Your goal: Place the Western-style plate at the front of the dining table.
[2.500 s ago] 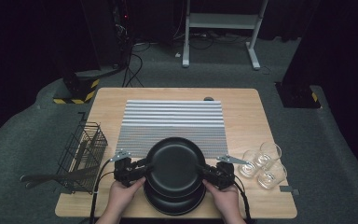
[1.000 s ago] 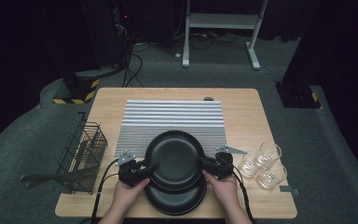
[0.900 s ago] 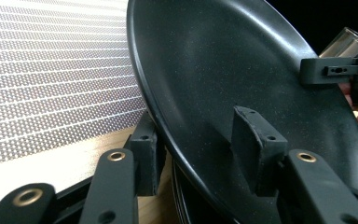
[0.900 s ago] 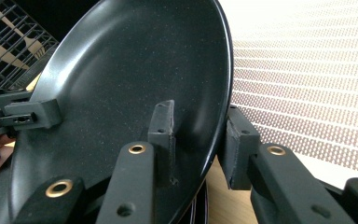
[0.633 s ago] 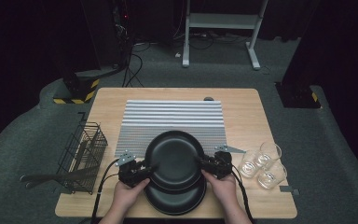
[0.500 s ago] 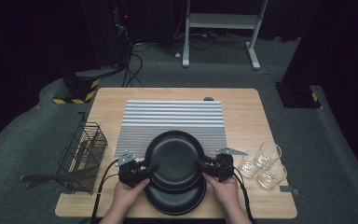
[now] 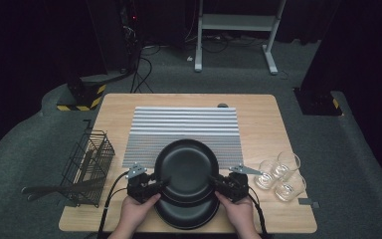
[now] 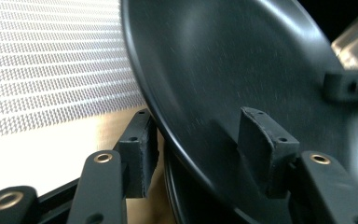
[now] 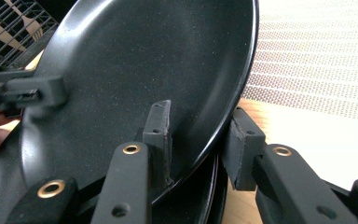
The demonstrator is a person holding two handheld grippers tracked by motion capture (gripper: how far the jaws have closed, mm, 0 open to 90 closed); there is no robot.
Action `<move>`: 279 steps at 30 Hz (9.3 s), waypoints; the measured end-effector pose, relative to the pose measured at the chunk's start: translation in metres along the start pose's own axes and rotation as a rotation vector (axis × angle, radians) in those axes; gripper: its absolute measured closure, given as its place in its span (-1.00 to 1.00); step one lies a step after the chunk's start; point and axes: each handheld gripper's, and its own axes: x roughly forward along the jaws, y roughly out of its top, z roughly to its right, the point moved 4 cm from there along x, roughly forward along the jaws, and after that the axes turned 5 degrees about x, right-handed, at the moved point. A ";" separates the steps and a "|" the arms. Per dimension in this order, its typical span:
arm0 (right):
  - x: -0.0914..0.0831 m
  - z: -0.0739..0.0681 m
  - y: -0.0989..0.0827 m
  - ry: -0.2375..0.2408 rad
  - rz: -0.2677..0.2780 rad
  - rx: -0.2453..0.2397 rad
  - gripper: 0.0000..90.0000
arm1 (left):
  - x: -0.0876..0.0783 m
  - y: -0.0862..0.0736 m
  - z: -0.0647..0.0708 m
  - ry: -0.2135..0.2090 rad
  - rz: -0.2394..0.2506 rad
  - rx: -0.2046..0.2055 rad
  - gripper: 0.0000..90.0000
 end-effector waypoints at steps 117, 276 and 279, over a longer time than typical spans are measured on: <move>0.013 -0.005 0.021 0.032 0.085 -0.094 0.33 | 0.005 0.018 -0.003 0.026 0.086 0.061 0.15; 0.094 0.035 0.106 -0.015 0.031 -0.064 0.34 | 0.083 0.070 -0.084 0.053 0.098 -0.121 0.19; 0.097 0.038 0.106 -0.011 0.028 -0.055 0.34 | 0.085 0.071 -0.085 0.062 0.088 -0.124 0.19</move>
